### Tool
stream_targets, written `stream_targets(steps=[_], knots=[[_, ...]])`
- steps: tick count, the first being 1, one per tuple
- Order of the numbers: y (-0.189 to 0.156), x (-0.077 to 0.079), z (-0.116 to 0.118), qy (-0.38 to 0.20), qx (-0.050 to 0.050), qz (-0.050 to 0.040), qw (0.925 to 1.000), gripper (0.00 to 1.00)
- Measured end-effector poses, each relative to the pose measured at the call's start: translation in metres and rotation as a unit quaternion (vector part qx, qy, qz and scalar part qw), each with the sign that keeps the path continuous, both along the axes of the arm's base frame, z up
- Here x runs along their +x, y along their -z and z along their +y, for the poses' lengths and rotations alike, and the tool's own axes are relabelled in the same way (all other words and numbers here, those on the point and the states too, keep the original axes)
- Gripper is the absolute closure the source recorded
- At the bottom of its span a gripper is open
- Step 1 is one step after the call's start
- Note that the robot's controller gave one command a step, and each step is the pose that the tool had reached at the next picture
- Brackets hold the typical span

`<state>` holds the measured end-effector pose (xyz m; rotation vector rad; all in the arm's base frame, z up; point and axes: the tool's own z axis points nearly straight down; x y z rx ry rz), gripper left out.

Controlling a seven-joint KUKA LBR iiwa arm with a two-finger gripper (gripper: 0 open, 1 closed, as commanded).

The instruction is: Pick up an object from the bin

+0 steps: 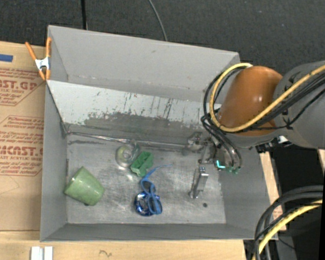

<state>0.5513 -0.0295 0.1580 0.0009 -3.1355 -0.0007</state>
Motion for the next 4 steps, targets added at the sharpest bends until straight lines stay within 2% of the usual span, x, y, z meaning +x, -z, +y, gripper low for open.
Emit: stream_targets(steps=[1, 2, 3, 4], knots=[[0.085, -0.046, 0.048, -0.047, 0.001, -0.0025, 0.9989, 0.00], [0.083, -0.057, 0.105, -0.081, 0.001, -0.0089, 0.9966, 0.00], [0.082, -0.056, 0.104, -0.079, 0.001, -0.0101, 0.9968, 1.00], [-0.060, -0.068, 0.108, -0.241, 0.000, -0.0066, 0.9705, 1.00]])
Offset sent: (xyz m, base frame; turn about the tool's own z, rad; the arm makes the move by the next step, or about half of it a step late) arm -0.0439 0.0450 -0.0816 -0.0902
